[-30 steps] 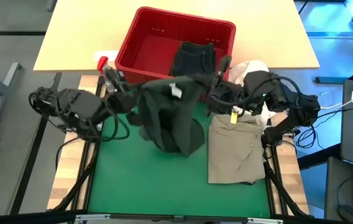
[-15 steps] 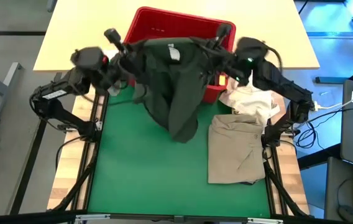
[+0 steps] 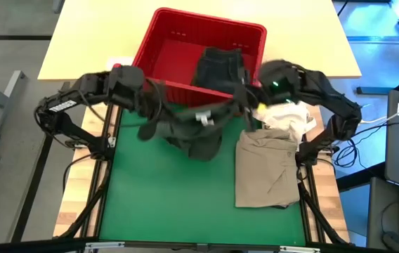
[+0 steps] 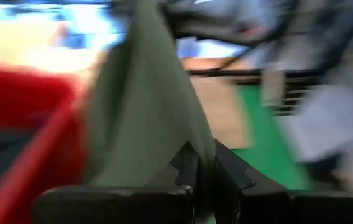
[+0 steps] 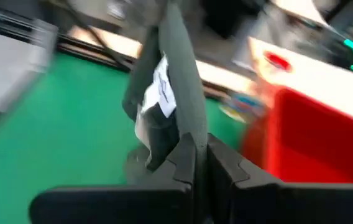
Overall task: Fold Laundry from Bin
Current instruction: Fold the green polo shirt
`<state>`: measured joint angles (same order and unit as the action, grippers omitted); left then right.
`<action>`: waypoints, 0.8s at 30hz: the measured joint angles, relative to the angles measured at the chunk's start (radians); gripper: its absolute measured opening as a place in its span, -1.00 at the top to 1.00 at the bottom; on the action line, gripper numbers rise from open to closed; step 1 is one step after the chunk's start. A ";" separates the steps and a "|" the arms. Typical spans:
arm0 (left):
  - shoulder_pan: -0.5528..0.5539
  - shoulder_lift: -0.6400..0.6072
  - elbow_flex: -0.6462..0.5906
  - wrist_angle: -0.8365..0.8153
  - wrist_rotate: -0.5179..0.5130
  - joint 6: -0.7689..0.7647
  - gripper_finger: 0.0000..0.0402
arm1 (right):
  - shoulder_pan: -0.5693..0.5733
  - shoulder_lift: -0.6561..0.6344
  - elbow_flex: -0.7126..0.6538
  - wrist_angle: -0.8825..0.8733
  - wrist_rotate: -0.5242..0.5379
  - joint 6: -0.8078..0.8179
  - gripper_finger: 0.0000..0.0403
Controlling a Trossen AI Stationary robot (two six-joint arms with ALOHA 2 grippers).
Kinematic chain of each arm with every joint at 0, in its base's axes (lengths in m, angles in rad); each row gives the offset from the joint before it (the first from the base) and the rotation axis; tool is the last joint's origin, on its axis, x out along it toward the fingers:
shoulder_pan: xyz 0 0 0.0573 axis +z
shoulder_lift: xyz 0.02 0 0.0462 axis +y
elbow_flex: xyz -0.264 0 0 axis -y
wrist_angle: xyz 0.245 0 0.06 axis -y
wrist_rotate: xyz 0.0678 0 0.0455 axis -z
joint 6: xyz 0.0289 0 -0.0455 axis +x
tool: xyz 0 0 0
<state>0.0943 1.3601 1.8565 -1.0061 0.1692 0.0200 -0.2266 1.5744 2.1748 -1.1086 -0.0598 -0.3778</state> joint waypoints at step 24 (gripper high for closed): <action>-0.349 -0.047 0.315 0.343 -0.663 0.328 0.91 | 0.333 -0.041 0.189 0.535 0.645 -0.458 0.91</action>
<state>-0.2546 1.3131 2.1714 -0.6627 -0.4938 0.3478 0.1061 1.5333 2.3638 -0.5734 0.5857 -0.8361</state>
